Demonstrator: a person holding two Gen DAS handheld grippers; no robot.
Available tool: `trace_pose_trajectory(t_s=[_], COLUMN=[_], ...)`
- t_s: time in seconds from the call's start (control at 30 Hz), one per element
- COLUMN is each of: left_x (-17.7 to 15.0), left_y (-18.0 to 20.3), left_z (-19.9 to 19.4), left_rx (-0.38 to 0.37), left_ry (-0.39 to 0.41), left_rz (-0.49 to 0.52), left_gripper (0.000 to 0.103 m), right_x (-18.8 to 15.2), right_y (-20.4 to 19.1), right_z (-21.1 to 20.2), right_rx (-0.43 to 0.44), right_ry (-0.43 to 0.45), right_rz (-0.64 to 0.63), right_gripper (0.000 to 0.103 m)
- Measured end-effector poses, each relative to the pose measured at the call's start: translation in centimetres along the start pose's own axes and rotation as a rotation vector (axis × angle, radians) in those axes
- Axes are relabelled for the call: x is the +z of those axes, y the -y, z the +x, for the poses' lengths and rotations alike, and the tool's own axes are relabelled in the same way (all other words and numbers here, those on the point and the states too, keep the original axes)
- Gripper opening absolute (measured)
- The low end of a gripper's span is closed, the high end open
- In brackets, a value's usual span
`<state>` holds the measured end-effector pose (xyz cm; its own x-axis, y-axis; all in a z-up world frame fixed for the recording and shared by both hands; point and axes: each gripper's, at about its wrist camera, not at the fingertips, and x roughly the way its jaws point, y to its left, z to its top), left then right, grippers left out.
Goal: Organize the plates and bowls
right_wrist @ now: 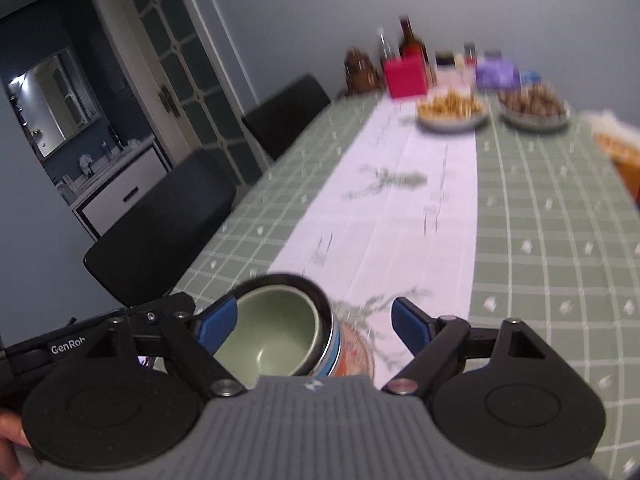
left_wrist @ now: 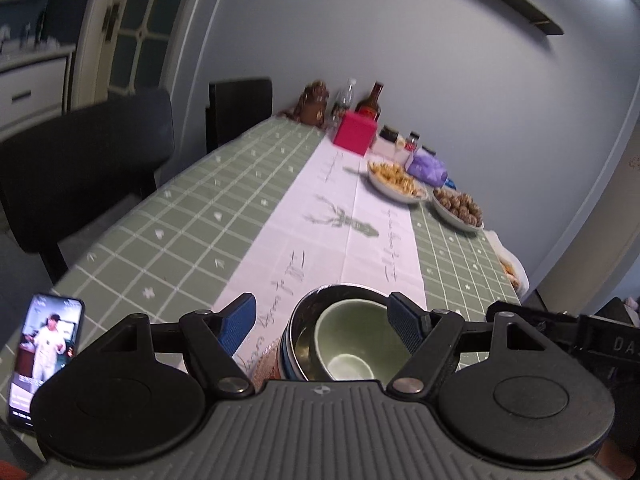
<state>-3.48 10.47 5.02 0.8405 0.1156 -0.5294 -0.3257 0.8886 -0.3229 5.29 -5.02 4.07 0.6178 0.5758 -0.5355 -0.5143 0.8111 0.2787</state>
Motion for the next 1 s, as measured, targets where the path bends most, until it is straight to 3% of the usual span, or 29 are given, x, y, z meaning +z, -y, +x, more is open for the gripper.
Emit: trace_pose_trajectory(t_s=[0.23, 0.33, 0.5, 0.63, 0.77, 1.0], left_x=[-2.2, -3.5, -6.2, -8.7, -11.3, -13.3], left_y=[2.8, 3.7, 5.0, 5.7, 6.1, 6.0], left_z=[-4.0, -5.1, -6.1, -6.0, -5.6, -4.9], left_rx=[0.066, 0.083, 0.14, 0.115, 0.068, 0.095], left_ry=[0.222, 0.295, 0.371, 0.357, 0.277, 0.109], left_rz=[0.173, 0.224, 0.333, 0.413, 0.448, 0.447], left_gripper=[0.088, 0.093, 0.093, 0.093, 0.093, 0.093], right_x=[-3.0, -4.9, -8.7, -12.4, -14.9, -17.0], right_y=[-1.4, -1.3, -1.3, -1.3, -1.7, -1.2], right_z=[-4.8, -6.2, -8.4, -9.7, -10.6, -10.4], right_rx=[-0.069, -0.113, -0.207, -0.27, -0.329, -0.354], right_ry=[0.251, 0.298, 0.343, 0.381, 0.386, 0.23], right_rz=[-0.141, -0.143, -0.107, -0.132, -0.159, -0.042], right_gripper=[0.085, 0.085, 0.085, 0.086, 0.086, 0.086])
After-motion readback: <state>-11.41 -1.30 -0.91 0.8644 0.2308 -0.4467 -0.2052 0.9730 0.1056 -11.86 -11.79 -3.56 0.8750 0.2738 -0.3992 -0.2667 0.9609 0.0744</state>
